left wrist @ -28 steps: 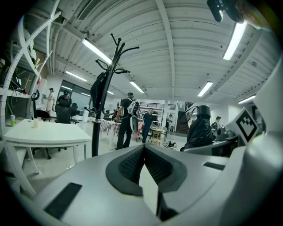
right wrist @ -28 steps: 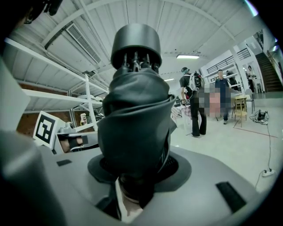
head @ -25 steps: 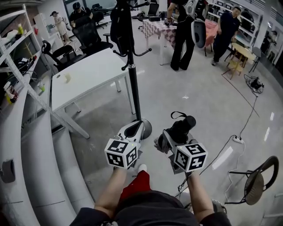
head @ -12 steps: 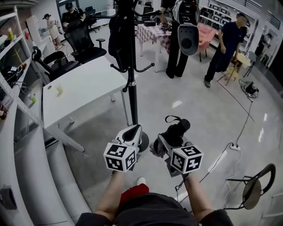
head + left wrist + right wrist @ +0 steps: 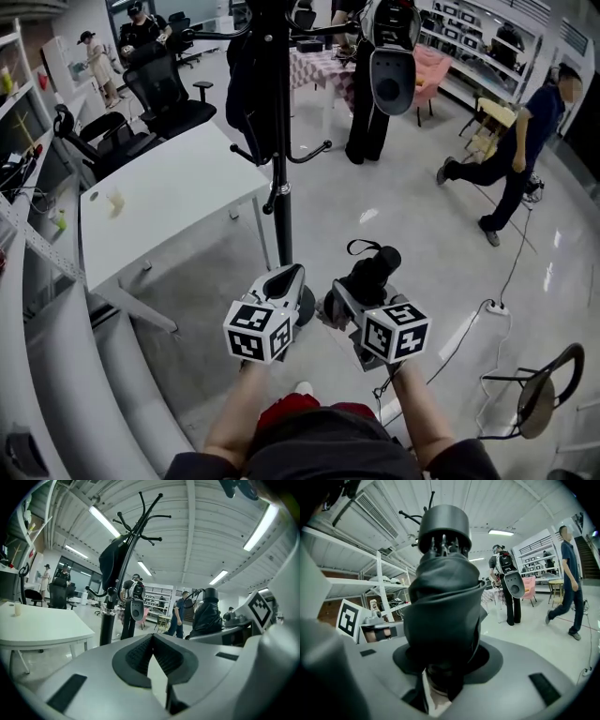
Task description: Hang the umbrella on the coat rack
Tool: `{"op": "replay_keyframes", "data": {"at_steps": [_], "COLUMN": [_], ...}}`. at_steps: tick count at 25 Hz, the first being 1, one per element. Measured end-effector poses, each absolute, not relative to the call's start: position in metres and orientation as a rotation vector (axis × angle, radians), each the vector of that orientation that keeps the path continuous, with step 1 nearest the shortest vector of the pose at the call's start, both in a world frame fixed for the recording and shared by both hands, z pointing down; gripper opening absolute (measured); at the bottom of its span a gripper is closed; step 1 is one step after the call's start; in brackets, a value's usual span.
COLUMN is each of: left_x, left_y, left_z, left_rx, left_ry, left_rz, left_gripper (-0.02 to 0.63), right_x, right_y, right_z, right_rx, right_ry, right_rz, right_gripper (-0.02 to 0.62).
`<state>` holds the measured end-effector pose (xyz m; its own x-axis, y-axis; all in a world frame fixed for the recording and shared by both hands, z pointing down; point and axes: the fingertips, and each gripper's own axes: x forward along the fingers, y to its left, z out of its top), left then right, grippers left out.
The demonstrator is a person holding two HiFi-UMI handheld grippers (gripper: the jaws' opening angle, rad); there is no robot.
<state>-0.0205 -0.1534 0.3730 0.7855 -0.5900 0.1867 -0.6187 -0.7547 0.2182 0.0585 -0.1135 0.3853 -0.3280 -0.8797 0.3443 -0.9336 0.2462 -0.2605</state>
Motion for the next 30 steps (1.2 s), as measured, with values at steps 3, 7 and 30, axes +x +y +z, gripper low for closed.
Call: {"op": "replay_keyframes", "data": {"at_steps": [3,7,30], "left_x": [-0.016,-0.007,0.06], "left_y": [-0.161,-0.17,-0.276], "left_z": [0.377,0.378,0.374], "left_rx": [2.713,2.726,2.663], "left_ry": [-0.924,-0.907,-1.109], "left_rz": [0.164,0.173,0.155], "left_gripper": [0.012,0.012,0.012], "right_x": [0.06,0.067,0.14], "right_y": [-0.123,-0.134,-0.259], "right_z": [0.385,0.387,0.391], "right_rx": [1.738,1.738,1.585], "right_ry": [-2.367,-2.348,-2.371], "right_rz": [0.619,0.603,0.591], "right_gripper": [0.19,0.19,0.19]}}
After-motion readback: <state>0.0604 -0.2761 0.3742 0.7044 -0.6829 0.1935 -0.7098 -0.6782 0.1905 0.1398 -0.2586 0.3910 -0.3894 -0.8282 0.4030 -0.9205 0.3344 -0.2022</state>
